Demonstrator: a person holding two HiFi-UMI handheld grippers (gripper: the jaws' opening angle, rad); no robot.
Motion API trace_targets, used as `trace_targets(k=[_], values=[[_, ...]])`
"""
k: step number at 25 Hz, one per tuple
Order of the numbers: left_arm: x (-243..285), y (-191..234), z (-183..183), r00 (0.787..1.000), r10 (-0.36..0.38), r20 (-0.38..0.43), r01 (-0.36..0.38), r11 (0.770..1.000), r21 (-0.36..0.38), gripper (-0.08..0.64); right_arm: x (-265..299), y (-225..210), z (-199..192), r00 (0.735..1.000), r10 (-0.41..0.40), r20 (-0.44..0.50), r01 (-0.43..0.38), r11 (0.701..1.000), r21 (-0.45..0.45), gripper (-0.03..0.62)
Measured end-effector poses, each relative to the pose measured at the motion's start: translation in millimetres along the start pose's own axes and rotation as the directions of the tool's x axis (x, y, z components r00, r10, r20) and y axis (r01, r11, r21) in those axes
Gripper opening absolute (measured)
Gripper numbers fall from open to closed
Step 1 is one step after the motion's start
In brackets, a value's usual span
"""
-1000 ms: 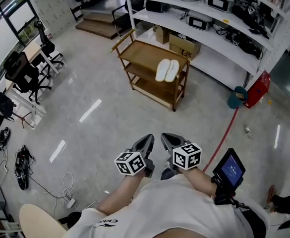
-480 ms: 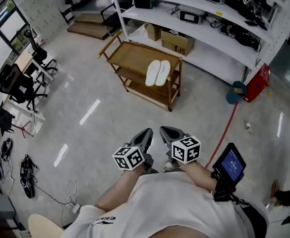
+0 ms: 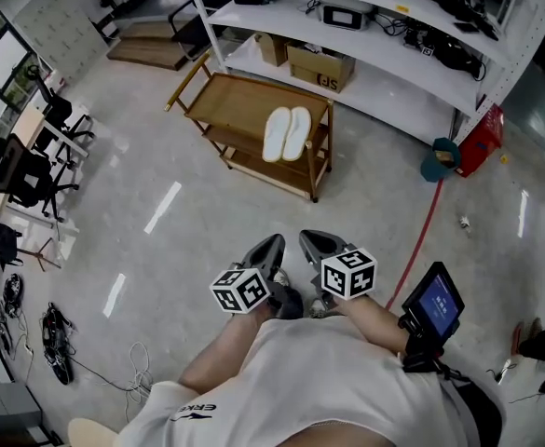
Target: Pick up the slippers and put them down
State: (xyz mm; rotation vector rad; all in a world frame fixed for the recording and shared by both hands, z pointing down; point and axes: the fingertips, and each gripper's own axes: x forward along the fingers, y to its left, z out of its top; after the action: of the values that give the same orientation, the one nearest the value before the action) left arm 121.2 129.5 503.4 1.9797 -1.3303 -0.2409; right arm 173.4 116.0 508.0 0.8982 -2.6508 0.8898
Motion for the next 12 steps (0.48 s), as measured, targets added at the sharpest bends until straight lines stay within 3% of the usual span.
trace_targets(k=[12], values=[[60,67,75,0.998,-0.057,-0.035,0.057,0.998,0.002,0.003,90,-39,51,0.994,-0.109,0.016,0.109,0.994,0.011,0.005]])
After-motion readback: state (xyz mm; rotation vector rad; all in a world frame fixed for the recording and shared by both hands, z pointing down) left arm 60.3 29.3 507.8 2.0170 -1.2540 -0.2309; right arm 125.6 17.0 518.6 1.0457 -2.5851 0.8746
